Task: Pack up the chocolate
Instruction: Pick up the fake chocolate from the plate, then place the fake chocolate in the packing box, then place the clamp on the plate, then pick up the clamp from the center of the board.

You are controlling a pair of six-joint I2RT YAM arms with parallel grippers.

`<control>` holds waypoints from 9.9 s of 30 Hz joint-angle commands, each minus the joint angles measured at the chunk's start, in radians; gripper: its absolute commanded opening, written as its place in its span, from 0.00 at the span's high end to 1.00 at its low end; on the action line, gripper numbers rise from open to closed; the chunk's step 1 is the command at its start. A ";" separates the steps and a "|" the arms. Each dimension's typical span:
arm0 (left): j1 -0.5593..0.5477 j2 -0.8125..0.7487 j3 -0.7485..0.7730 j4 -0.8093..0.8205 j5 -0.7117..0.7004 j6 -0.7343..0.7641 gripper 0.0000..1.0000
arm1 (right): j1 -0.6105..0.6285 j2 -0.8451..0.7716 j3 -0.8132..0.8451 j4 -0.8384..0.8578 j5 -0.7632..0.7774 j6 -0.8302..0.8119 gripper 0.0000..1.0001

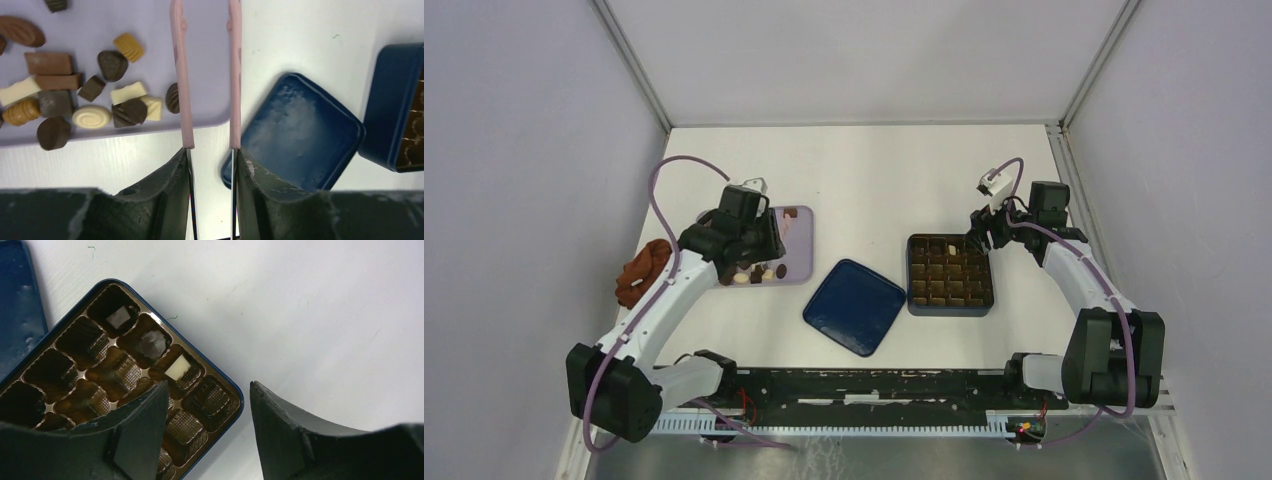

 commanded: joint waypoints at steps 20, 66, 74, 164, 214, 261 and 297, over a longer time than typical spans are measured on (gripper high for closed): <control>0.156 0.179 0.040 -0.071 -0.045 0.056 0.57 | 0.006 -0.032 0.028 0.007 -0.040 -0.015 0.34; 0.162 0.299 0.061 -0.072 -0.006 0.080 0.81 | 0.014 -0.020 0.031 0.000 -0.037 -0.025 0.34; 0.163 0.255 0.058 -0.064 0.002 0.087 0.92 | 0.014 -0.022 0.031 0.000 -0.038 -0.026 0.34; -0.675 0.814 0.667 0.444 0.043 -0.074 0.63 | -0.072 -0.125 0.008 0.195 0.403 0.297 0.29; -0.656 -0.107 0.060 -0.118 -0.491 -0.210 0.56 | -0.068 -0.205 -0.104 0.037 -0.509 -0.287 0.28; 0.108 0.491 0.294 0.040 -0.011 0.146 0.53 | 0.030 -0.120 -0.011 -0.133 -0.360 -0.389 0.28; 0.116 0.606 0.222 0.194 -0.078 0.066 0.59 | 0.069 -0.084 0.003 -0.170 -0.345 -0.426 0.27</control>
